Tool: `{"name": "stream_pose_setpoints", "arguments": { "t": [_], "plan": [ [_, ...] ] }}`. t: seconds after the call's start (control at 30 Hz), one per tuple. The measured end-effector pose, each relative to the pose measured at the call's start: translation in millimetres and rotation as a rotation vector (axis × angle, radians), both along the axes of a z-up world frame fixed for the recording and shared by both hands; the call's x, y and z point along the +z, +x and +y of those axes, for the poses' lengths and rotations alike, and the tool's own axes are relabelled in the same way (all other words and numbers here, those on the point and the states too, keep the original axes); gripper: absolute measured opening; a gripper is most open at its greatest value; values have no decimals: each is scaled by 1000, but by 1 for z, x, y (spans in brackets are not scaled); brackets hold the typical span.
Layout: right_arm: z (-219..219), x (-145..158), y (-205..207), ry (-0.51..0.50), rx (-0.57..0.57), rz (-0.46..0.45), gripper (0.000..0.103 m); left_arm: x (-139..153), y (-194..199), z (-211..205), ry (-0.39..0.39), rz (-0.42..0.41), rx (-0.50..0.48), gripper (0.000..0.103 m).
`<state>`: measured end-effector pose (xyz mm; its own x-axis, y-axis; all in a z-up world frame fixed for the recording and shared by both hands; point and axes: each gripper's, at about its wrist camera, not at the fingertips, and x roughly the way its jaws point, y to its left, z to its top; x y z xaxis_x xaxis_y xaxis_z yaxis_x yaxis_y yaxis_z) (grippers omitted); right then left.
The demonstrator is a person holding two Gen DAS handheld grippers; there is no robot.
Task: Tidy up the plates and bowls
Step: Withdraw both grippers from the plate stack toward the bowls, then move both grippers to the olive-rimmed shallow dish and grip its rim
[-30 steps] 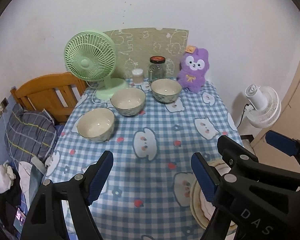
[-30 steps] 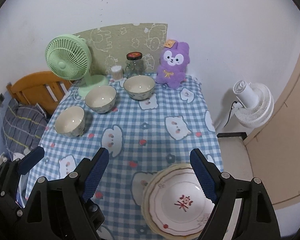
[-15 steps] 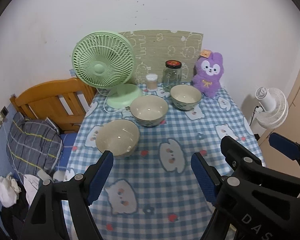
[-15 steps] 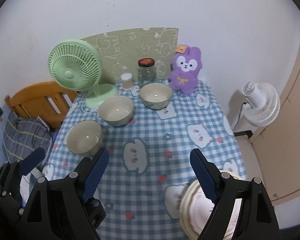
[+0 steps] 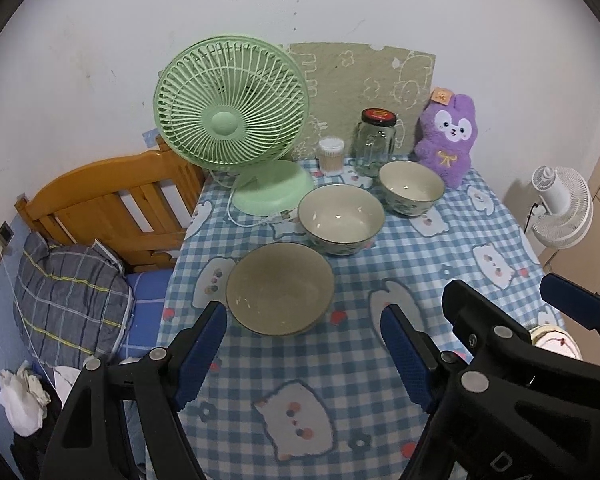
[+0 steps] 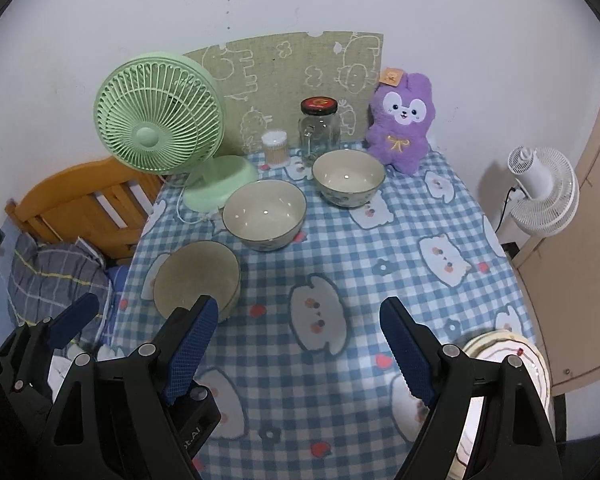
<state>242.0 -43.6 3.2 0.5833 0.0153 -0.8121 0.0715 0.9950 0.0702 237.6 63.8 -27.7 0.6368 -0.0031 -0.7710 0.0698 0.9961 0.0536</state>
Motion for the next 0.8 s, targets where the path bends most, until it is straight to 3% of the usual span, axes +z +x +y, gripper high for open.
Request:
{"name": "stream_pose_setpoints", "arguments": {
  "t": [0.2,0.27,0.6,0.67,0.8],
  "plan": [
    [16,-16,21,-11,-7,11,84,-14,21,13,8,13,1,75],
    [21,-23,28,-13,-4,18,81,-20,28,17,16,19,12,68],
    [40,-53,61,-15,0,45,72,-50,62,36,-37,75,9,63],
    [44,-59,66,-20,6,47,67,-57,68,40,-32,86,27,63],
    [52,-72,75,-17,13,52,67,-69,78,48,-21,96,50,61]
  ]
}}
